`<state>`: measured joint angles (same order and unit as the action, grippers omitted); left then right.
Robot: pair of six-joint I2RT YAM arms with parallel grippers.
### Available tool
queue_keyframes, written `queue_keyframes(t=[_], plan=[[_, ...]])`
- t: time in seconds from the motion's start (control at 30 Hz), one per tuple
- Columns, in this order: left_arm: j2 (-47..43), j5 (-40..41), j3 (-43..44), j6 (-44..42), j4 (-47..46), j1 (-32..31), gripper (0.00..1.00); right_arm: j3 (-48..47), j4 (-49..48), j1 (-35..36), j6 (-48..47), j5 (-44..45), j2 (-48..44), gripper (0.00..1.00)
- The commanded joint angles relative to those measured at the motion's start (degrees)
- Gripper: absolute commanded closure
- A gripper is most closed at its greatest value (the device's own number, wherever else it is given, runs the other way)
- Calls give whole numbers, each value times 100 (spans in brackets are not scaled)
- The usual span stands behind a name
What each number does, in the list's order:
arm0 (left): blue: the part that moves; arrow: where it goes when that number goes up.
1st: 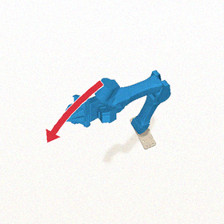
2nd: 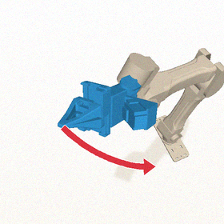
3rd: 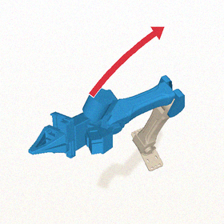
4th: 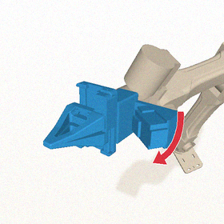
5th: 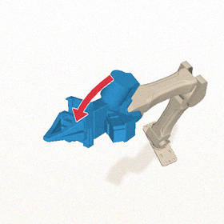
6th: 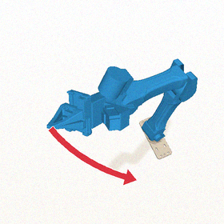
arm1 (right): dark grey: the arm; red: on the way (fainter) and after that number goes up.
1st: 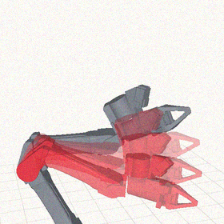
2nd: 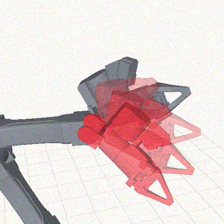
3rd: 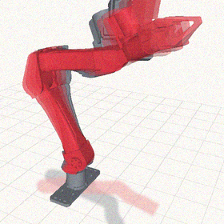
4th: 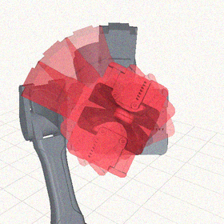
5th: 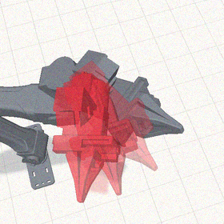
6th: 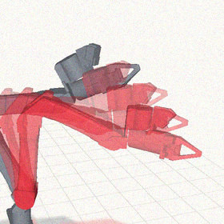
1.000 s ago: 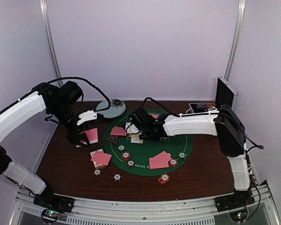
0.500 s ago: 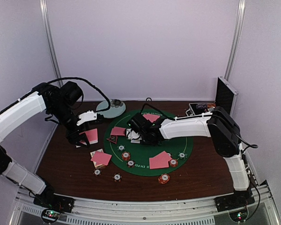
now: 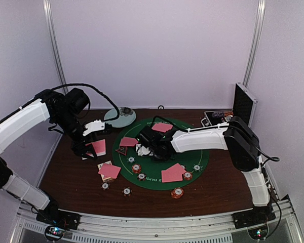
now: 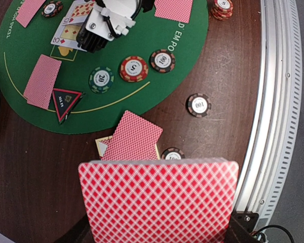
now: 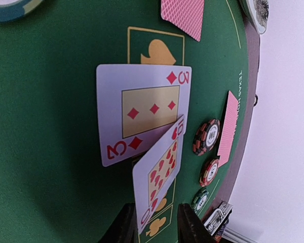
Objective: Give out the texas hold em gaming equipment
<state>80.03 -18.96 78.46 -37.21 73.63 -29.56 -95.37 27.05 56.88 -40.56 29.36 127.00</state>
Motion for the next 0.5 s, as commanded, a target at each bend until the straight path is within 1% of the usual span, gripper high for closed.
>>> queue_keyframes(t=[0.0,0.23,0.37,0.4,0.43,0.47], plan=[[-84,-125,102,-83,32,12,100,-165,305,33,185,-194,-111,66],[-23,-105,124,-101,29,12,100,-183,676,42,279,-422,-201,54],[-31,-128,109,-99,30,12,100,-164,477,23,510,-286,-355,45],[-31,-135,106,-102,35,12,100,-168,389,0,646,-287,-440,42],[-32,-132,102,-95,36,12,100,-166,273,-25,785,-298,-549,35],[-46,-130,100,-98,38,12,100,-170,152,-46,925,-301,-658,23]])
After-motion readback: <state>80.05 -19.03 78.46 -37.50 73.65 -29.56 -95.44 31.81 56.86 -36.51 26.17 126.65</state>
